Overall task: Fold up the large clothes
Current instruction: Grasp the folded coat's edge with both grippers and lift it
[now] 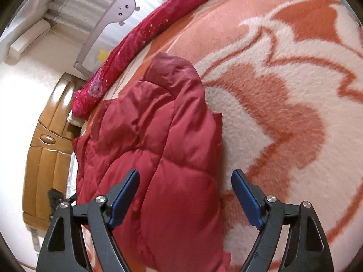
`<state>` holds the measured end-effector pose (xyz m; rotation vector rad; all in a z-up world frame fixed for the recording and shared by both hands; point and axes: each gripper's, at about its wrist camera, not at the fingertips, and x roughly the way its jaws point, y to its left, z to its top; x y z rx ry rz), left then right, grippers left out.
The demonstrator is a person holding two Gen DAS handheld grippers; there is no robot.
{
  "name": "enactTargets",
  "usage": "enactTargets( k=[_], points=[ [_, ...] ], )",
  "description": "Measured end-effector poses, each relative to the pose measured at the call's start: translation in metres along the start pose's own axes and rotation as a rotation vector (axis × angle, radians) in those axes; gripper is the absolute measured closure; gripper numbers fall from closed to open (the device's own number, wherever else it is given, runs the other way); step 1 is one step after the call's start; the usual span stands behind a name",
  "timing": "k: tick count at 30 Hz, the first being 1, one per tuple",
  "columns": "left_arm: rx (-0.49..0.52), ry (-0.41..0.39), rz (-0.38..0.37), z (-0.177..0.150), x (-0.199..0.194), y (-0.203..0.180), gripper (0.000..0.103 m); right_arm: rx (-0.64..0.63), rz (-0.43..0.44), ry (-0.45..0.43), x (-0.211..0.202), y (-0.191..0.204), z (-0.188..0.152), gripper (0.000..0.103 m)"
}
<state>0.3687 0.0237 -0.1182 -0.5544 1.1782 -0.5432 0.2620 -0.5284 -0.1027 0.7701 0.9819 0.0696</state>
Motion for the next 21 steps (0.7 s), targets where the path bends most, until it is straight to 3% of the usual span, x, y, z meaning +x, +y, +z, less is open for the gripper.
enactTargets(
  k=[4, 6, 8, 11, 14, 17, 21],
  points=[
    [0.006, 0.044, -0.029, 0.007, 0.019, -0.004, 0.016, 0.023, 0.052, 0.1, 0.032, -0.005, 0.01, 0.016],
    [0.003, 0.067, -0.047, 0.01, 0.028, -0.004, 0.015, 0.025, 0.066, 0.152, 0.05, -0.006, 0.011, 0.009],
    [-0.007, 0.089, -0.084, 0.011, 0.038, -0.002, 0.014, 0.032, 0.081, 0.174, 0.062, -0.007, 0.011, 0.005],
    [0.01, 0.075, -0.079, 0.01, 0.045, -0.006, 0.014, 0.039, 0.104, 0.169, 0.067, -0.008, 0.012, 0.009],
    [0.056, 0.054, -0.058, 0.005, 0.045, -0.015, 0.029, 0.052, 0.135, 0.18, 0.068, -0.007, 0.008, 0.029],
    [0.052, 0.042, -0.09, 0.0, 0.039, -0.017, 0.046, 0.053, 0.156, 0.175, 0.063, -0.006, 0.005, 0.049],
    [0.068, 0.026, -0.12, -0.007, 0.019, -0.023, 0.058, 0.076, 0.178, 0.167, 0.048, 0.002, -0.003, 0.062]
  ],
)
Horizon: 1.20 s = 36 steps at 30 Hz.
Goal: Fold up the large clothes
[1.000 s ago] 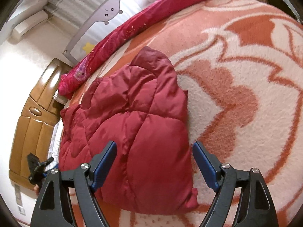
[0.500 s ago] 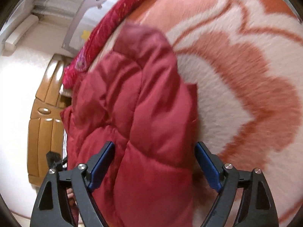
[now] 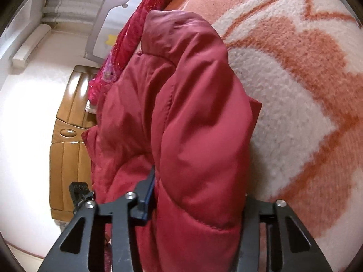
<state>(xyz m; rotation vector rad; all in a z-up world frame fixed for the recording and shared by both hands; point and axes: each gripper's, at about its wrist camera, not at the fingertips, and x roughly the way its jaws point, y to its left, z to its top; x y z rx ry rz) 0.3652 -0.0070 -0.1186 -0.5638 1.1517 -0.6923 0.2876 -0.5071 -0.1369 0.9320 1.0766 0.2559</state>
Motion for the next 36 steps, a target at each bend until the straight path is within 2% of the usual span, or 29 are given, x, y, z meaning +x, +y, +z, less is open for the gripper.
enactTargets(
  k=[6, 11, 16, 22, 25, 31, 34, 36],
  points=[
    [0.056, -0.021, -0.043, -0.028, -0.051, -0.019, 0.064, -0.037, 0.032, 0.015, -0.031, 0.029, -0.032, 0.067],
    [0.065, -0.02, -0.071, -0.077, -0.098, -0.025, 0.064, -0.111, 0.065, 0.041, -0.069, 0.055, -0.098, 0.067],
    [0.012, -0.021, -0.111, -0.139, -0.137, -0.014, 0.064, -0.078, 0.079, 0.066, -0.09, 0.05, -0.161, 0.067],
    [-0.016, -0.031, -0.095, -0.188, -0.163, -0.003, 0.064, -0.044, 0.092, 0.048, -0.107, 0.032, -0.223, 0.067],
    [-0.026, -0.032, -0.06, -0.193, -0.162, 0.005, 0.064, -0.046, 0.067, 0.031, -0.106, 0.026, -0.23, 0.067],
    [-0.015, -0.048, 0.059, -0.193, -0.146, 0.01, 0.063, -0.103, -0.055, -0.038, -0.098, 0.027, -0.234, 0.061],
    [-0.02, -0.052, 0.091, -0.195, -0.138, 0.011, 0.062, -0.11, -0.094, -0.057, -0.092, 0.027, -0.232, 0.059],
    [-0.034, -0.052, 0.098, -0.201, -0.132, 0.013, 0.058, -0.098, -0.107, -0.064, -0.087, 0.024, -0.232, 0.052]
  ],
)
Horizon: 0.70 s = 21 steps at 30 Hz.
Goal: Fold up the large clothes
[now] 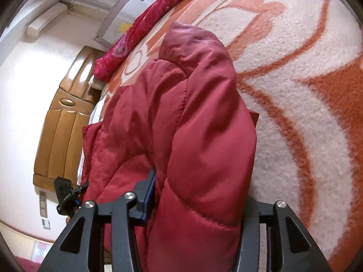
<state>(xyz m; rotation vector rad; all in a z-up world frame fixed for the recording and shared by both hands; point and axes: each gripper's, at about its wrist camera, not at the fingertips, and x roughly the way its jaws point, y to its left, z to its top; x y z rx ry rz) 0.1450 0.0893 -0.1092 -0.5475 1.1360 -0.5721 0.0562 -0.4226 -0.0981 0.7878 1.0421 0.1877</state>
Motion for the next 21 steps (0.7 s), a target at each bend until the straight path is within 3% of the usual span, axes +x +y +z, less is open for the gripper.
enactTargets(
  k=[4, 7, 12, 16, 19, 21],
  points=[
    [-0.036, -0.009, -0.003, -0.005, 0.001, 0.01, 0.054, 0.02, -0.014, -0.004, 0.001, -0.01, -0.002, 0.043],
    [-0.022, -0.029, 0.038, -0.008, -0.002, 0.005, 0.049, 0.008, -0.04, -0.009, 0.005, -0.003, 0.001, 0.04],
    [0.018, -0.062, 0.083, -0.01, -0.019, -0.01, 0.048, 0.004, -0.094, -0.02, 0.014, 0.018, 0.008, 0.027],
    [0.053, -0.09, 0.146, -0.012, -0.033, -0.019, 0.043, 0.001, -0.123, -0.044, 0.013, 0.02, 0.011, 0.023],
    [0.069, -0.14, 0.236, -0.013, -0.048, -0.022, 0.043, 0.002, -0.129, -0.055, 0.015, 0.022, 0.012, 0.021],
    [0.069, -0.17, 0.245, -0.015, -0.059, -0.022, 0.043, 0.0, -0.134, -0.059, 0.013, 0.017, 0.009, 0.021]
  ],
)
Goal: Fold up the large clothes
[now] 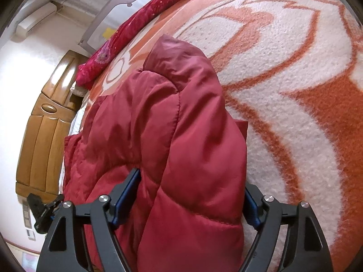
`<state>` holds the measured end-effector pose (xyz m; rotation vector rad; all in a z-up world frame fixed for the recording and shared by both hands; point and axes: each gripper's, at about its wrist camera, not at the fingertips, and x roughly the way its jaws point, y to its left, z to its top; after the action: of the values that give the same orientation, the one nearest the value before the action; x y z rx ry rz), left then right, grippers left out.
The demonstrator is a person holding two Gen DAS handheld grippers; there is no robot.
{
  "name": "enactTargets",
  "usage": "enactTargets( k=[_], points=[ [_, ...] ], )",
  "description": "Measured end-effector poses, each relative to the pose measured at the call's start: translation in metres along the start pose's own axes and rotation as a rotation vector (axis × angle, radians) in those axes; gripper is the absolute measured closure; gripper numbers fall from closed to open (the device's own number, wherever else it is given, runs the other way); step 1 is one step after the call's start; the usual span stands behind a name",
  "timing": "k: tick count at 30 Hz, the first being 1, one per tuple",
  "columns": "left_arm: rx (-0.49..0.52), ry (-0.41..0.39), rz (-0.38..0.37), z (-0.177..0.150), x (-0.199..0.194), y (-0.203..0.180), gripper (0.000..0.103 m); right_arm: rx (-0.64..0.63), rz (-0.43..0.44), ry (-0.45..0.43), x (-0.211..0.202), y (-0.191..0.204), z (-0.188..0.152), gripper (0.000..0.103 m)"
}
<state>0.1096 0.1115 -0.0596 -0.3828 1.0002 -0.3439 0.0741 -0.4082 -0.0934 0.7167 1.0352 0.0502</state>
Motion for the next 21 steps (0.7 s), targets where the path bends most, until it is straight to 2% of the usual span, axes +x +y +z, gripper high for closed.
enactTargets(
  k=[5, 10, 21],
  points=[
    [0.01, -0.04, -0.005, 0.005, -0.018, -0.002, 0.043, 0.0, -0.011, -0.002, 0.0, 0.003, 0.002, 0.021],
    [0.059, -0.055, -0.06, 0.004, -0.028, -0.025, 0.043, 0.005, -0.031, -0.028, -0.006, 0.006, 0.0, 0.021],
    [0.193, 0.014, -0.154, -0.016, -0.013, -0.092, 0.043, 0.004, -0.052, -0.069, -0.019, 0.006, -0.003, 0.021]
  ],
)
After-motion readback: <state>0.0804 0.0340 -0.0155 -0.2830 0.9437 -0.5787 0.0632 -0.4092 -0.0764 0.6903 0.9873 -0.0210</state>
